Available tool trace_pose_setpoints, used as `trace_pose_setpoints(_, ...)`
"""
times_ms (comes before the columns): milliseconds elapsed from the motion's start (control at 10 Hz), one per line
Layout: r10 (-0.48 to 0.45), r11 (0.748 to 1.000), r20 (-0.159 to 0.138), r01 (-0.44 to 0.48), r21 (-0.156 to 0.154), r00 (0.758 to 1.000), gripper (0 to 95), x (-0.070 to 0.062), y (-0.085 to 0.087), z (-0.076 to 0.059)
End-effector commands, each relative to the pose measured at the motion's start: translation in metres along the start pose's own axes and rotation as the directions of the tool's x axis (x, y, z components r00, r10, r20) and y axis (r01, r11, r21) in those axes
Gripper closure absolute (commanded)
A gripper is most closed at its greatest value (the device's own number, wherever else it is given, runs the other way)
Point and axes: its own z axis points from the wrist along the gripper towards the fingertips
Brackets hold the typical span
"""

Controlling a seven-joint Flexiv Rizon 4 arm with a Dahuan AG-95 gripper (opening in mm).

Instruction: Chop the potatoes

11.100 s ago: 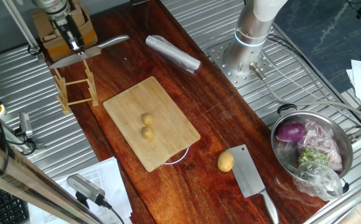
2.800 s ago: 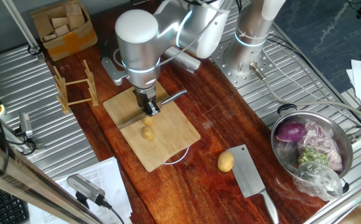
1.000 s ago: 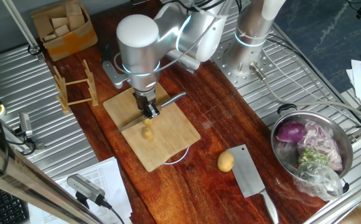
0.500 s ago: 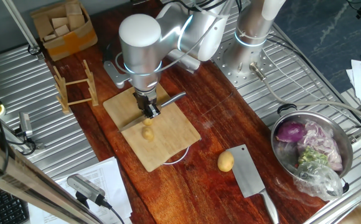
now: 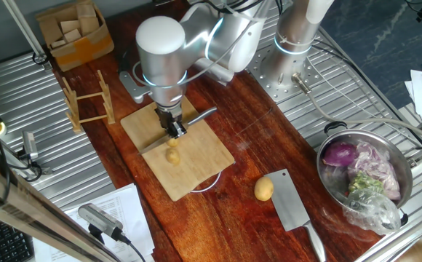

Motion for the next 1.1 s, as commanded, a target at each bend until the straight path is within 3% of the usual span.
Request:
trace_pose_setpoints(100,0.000,1.000,-0.006,0.000,-0.003,1.000,95.0,0.000,0.001,-0.012)
trace_pose_setpoints(400,-0.004,1.000,-0.002,0.004,-0.002,1.000,95.0,0.000,0.001,-0.014)
trace_pose_setpoints(700,-0.005,1.000,0.012,0.005,0.005,1.000,95.0,0.001,0.001,0.005)
trace_pose_setpoints(1100,-0.004,1.000,0.010,0.004,0.007,1.000,95.0,0.000,0.000,0.002)
